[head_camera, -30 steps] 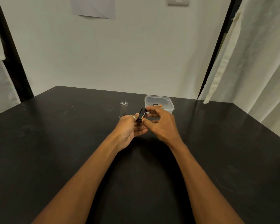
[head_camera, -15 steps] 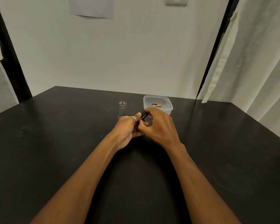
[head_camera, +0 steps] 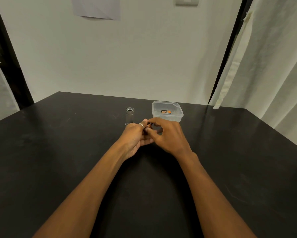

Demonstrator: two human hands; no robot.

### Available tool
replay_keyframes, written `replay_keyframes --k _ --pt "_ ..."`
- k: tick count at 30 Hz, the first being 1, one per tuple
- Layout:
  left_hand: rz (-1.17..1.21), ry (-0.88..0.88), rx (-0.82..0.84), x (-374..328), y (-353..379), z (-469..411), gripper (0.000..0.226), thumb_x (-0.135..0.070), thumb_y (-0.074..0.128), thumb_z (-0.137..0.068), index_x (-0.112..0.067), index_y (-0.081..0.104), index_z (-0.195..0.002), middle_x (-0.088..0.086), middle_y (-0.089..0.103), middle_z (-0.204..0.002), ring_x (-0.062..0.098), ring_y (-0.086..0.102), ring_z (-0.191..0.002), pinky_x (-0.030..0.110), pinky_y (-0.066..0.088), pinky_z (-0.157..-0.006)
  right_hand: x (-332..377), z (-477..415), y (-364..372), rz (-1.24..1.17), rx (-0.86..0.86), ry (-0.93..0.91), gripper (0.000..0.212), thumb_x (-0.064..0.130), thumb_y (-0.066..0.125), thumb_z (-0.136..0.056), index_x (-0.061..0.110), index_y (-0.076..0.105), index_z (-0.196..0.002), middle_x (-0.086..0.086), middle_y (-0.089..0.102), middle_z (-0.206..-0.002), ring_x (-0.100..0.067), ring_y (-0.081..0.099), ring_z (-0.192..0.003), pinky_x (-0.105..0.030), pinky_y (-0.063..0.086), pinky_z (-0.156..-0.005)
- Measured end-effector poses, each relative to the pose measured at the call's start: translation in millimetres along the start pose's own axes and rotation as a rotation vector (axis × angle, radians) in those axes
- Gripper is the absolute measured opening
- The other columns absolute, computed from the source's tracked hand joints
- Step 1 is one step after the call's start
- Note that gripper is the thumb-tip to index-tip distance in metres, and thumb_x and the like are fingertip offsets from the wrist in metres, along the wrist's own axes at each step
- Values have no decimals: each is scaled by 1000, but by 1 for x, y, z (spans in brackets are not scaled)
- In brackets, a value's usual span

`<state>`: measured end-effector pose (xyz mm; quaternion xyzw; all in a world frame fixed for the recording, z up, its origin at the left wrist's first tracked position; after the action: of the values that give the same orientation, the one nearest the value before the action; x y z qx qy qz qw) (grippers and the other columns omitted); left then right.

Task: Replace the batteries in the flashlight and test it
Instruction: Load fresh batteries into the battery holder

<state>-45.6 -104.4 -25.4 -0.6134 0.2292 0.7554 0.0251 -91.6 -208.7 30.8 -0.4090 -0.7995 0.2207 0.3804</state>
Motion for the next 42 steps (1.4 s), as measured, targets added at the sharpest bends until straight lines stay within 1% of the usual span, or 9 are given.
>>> replay_keyframes --k 5,9,14,17,21,29,32,36,42 --pt "26 -6 5 0 3 1 35 -29 47 -108 0 67 -104 14 77 -80 20 77 -71 28 62 -60 -20 -1 -12 -293 -156 195 15 22 71 -96 19 80 -108 6 78 -99 -4 71 -97 -23 56 -88" --pt "27 -33 19 2 4 0 44 -32 46 -108 7 64 -115 18 76 -90 23 78 -75 29 64 -64 -55 4 -33 -592 -388 428 17 26 66 -100 17 80 -99 -1 80 -92 -17 77 -90 -38 65 -77" --pt "17 -25 18 2 4 -2 44 -35 45 -108 2 66 -116 14 76 -93 22 78 -79 30 64 -65 -93 31 -70 -324 -586 618 26 38 63 -101 22 77 -86 6 73 -75 -11 70 -73 -34 61 -69" --pt "5 -13 4 2 2 -3 43 -37 45 -107 -2 67 -115 12 75 -95 21 77 -83 29 62 -63 -109 42 -77 -172 -555 759 36 44 61 -100 18 75 -80 3 68 -70 -12 63 -70 -31 51 -71" --pt "-4 3 -8 1 0 -4 40 -37 46 -107 -5 69 -116 8 72 -96 18 75 -88 30 61 -63 -113 45 -69 28 -321 866 35 45 63 -99 16 78 -87 -1 61 -77 -21 57 -78 -33 42 -73" --pt "-43 20 -13 -2 2 -4 37 -38 49 -105 -11 75 -112 5 58 -101 13 60 -88 27 58 -60 -116 38 -51 193 -111 835 35 48 65 -97 20 78 -81 -1 71 -82 -17 61 -73 -35 49 -69" --pt "-53 11 -14 -1 2 -4 37 -37 49 -106 -11 75 -111 5 57 -101 12 58 -86 25 58 -58 -117 36 -49 232 -92 830 39 52 64 -96 21 77 -77 -2 70 -80 -23 66 -80 -36 51 -71" --pt "-46 8 -21 -1 1 -6 37 -37 50 -105 -9 74 -112 6 57 -100 12 58 -85 25 58 -58 -118 38 -52 208 -124 853 56 52 56 -100 13 60 -60 -3 62 -66 -19 59 -64 -30 41 -59" --pt "-14 17 -36 0 -1 -8 39 -35 54 -104 -1 67 -117 7 61 -95 13 62 -79 27 59 -58 -127 46 -60 30 -274 936 52 49 52 -102 10 71 -73 -2 69 -77 -21 63 -74 -34 48 -68"
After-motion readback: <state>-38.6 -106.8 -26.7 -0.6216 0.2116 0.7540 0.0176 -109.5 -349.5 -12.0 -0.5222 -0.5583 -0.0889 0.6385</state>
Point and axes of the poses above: each hand's wrist, its own z-axis away from the middle knuckle, its own y-axis out of the palm, x = y × z, the point moved 9 cm from there along -z, towards the middle knuckle
